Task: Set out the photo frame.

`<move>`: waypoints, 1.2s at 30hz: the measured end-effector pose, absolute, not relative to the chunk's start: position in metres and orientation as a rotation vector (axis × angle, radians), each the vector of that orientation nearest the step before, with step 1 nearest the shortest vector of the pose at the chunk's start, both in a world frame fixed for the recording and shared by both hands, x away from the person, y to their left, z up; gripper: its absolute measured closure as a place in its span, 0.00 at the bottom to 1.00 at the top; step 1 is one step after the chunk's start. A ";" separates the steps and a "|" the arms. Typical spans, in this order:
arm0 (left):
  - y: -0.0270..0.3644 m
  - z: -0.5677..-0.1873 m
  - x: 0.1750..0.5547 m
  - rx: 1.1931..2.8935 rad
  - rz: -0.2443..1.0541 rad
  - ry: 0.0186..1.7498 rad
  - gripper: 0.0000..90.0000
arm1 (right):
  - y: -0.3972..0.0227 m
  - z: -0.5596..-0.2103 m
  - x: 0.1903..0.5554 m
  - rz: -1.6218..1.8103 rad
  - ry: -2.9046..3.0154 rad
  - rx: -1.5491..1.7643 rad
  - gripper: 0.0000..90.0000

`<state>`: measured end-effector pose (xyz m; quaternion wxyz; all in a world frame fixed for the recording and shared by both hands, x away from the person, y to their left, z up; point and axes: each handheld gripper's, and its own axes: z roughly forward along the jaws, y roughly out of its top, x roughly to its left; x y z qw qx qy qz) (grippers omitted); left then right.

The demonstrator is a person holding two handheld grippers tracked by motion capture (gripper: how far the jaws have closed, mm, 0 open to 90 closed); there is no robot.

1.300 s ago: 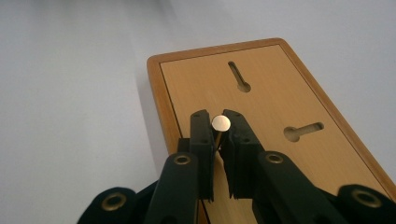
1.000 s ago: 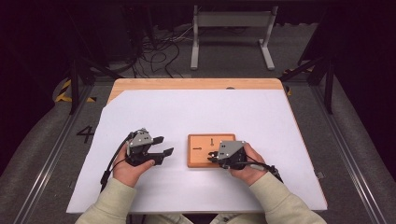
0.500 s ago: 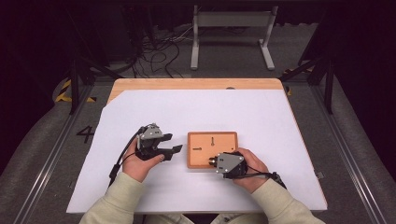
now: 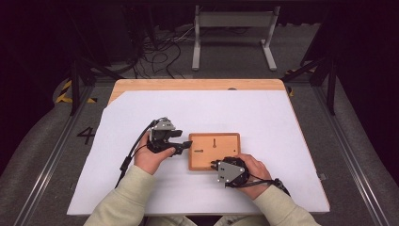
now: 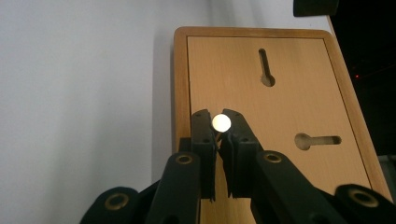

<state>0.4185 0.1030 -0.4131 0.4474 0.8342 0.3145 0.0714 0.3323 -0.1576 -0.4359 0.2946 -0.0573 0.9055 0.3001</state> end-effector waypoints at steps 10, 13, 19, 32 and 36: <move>0.087 -0.419 0.431 2.047 0.085 0.809 0.30 | -0.158 -0.437 0.328 0.767 2.383 -0.190 0.94; 0.081 -0.424 0.434 2.065 0.044 0.796 0.29 | -0.158 -0.437 0.328 0.764 2.373 -0.216 0.94; 0.073 -0.432 0.436 2.092 -0.004 0.791 0.26 | -0.158 -0.437 0.327 0.755 2.368 -0.211 0.94; 0.063 -0.436 0.434 2.136 -0.023 0.743 0.22 | -0.159 -0.438 0.327 0.773 2.364 -0.190 0.94; 0.063 -0.436 0.433 2.141 -0.010 0.726 0.23 | -0.159 -0.438 0.327 0.772 2.369 -0.191 0.93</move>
